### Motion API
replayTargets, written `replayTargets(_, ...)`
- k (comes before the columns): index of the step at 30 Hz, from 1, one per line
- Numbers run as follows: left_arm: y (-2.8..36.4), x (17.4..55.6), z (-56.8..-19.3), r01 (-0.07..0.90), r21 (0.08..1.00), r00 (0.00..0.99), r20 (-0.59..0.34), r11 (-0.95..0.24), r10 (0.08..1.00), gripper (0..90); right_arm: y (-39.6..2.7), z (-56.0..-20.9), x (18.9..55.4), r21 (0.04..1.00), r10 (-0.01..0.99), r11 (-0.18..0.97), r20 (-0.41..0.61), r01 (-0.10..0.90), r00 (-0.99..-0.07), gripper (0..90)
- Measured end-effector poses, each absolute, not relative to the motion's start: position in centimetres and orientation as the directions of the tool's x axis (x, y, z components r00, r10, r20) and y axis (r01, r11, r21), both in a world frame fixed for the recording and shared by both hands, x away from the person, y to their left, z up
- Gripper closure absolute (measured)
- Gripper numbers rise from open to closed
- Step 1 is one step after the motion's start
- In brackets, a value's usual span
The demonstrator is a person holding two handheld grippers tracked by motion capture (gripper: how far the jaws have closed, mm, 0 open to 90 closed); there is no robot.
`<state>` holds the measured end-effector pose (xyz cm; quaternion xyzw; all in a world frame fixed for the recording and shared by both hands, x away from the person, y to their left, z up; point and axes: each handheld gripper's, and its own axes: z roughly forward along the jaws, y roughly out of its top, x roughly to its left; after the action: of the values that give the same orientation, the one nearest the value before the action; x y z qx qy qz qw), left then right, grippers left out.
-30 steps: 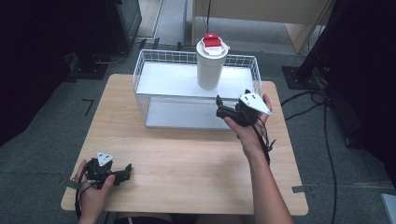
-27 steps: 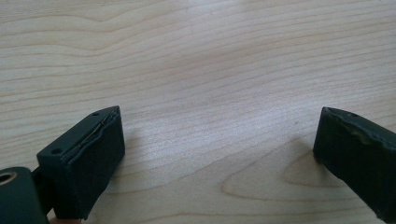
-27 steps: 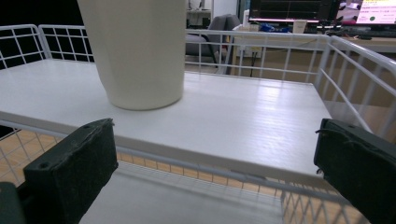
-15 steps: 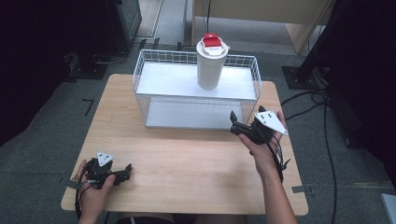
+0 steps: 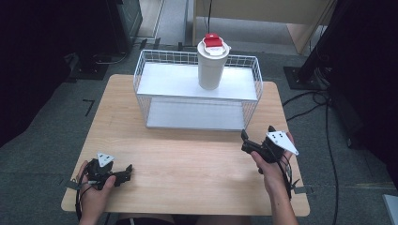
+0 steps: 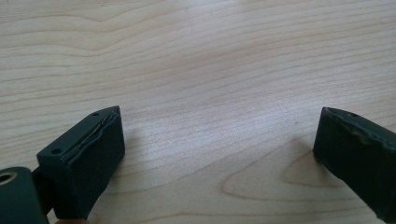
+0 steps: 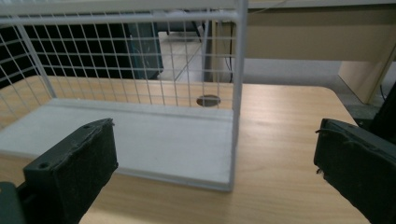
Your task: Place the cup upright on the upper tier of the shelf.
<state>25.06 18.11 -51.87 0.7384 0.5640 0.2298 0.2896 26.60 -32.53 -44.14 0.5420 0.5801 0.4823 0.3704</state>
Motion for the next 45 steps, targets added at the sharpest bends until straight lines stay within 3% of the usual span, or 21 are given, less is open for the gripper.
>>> replayTargets(31, 18.1, 25.1, -51.9, 0.699, 0.688, 0.257, 0.011, -0.194, 0.966, 2.5, -40.4, -50.5, 20.6, 0.9, 0.996, -0.089, 0.081, 0.427, 0.036, 0.0)
replayTargets(45, 18.1, 25.1, -51.9, 0.699, 0.688, 0.256, 0.012, -0.194, 0.966, 2.5, -41.9, -52.2, 18.9, 0.806, 0.998, -0.037, 0.001, 0.59, 0.061, 0.0)
